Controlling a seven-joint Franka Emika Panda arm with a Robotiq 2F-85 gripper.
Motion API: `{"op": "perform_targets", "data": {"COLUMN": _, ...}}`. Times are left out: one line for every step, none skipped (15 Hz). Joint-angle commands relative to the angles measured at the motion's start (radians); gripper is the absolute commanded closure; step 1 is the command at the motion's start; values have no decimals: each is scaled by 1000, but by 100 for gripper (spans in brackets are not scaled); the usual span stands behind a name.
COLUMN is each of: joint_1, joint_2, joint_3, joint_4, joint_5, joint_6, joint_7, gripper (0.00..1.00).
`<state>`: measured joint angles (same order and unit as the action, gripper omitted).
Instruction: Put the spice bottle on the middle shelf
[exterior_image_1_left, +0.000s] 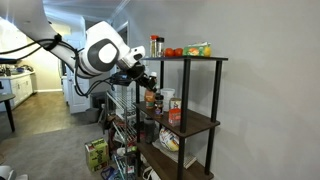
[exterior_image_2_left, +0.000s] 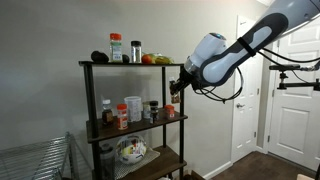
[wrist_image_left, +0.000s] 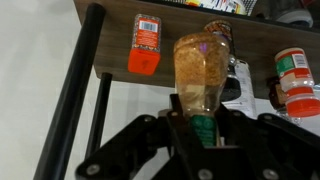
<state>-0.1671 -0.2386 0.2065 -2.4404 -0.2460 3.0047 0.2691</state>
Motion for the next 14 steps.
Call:
{"op": "perform_targets", "data": {"joint_1": -8, "joint_2": 31, "joint_3": 20, "joint_4": 48, "joint_5": -25, "joint_6": 6, "joint_7": -2, "gripper": 91}}
{"op": "perform_targets", "data": {"joint_1": -16, "joint_2": 50, "joint_3": 24, "joint_4": 61, "joint_5": -32, "joint_6": 29, "joint_7": -1, "gripper": 91}}
{"op": "perform_targets", "data": {"joint_1": -23, "joint_2": 64, "joint_3": 27, "joint_4": 70, "joint_5": -40, "joint_6": 41, "joint_7": 1, "gripper": 91}}
{"op": "perform_targets", "data": {"joint_1": -32, "joint_2": 81, "joint_3": 25, "joint_4": 78, "joint_5": -48, "joint_6": 55, "joint_7": 4, "gripper": 91}}
{"op": "perform_targets", "data": {"joint_1": -31, "joint_2": 100, "joint_3": 18, "joint_4": 84, "joint_5": -48, "joint_6": 68, "joint_7": -2, "gripper": 91}}
{"op": "perform_targets", "data": {"joint_1": -34, "joint_2": 125, "joint_3": 11, "joint_4": 90, "joint_5": -47, "joint_6": 79, "joint_7": -10, "gripper": 91}}
{"op": "perform_targets", "data": {"joint_1": -42, "joint_2": 143, "joint_3": 10, "joint_4": 97, "joint_5": -55, "joint_6": 86, "joint_7": -9, "gripper": 91}}
{"op": "perform_targets", "data": {"joint_1": -48, "joint_2": 175, "joint_3": 2, "joint_4": 105, "joint_5": -60, "joint_6": 95, "joint_7": -16, "gripper": 91}}
{"op": "perform_targets", "data": {"joint_1": -49, "joint_2": 193, "joint_3": -2, "joint_4": 111, "joint_5": -59, "joint_6": 97, "joint_7": -20, "gripper": 91}}
{"op": "perform_targets", "data": {"joint_1": -45, "joint_2": 223, "joint_3": -11, "joint_4": 121, "joint_5": -52, "joint_6": 106, "joint_7": -31, "gripper": 91}}
{"op": "perform_targets", "data": {"joint_1": -43, "joint_2": 245, "joint_3": -13, "joint_4": 130, "joint_5": -43, "joint_6": 110, "joint_7": -37, "gripper": 91}}
{"op": "perform_targets", "data": {"joint_1": -40, "joint_2": 270, "joint_3": -16, "joint_4": 143, "joint_5": -35, "joint_6": 114, "joint_7": -48, "gripper": 91}}
{"op": "perform_targets", "data": {"joint_1": -38, "joint_2": 290, "joint_3": -16, "joint_4": 156, "joint_5": -29, "joint_6": 116, "joint_7": -54, "gripper": 91}}
{"op": "perform_targets", "data": {"joint_1": -37, "joint_2": 310, "joint_3": -9, "joint_4": 171, "joint_5": -12, "joint_6": 117, "joint_7": -68, "gripper": 91}}
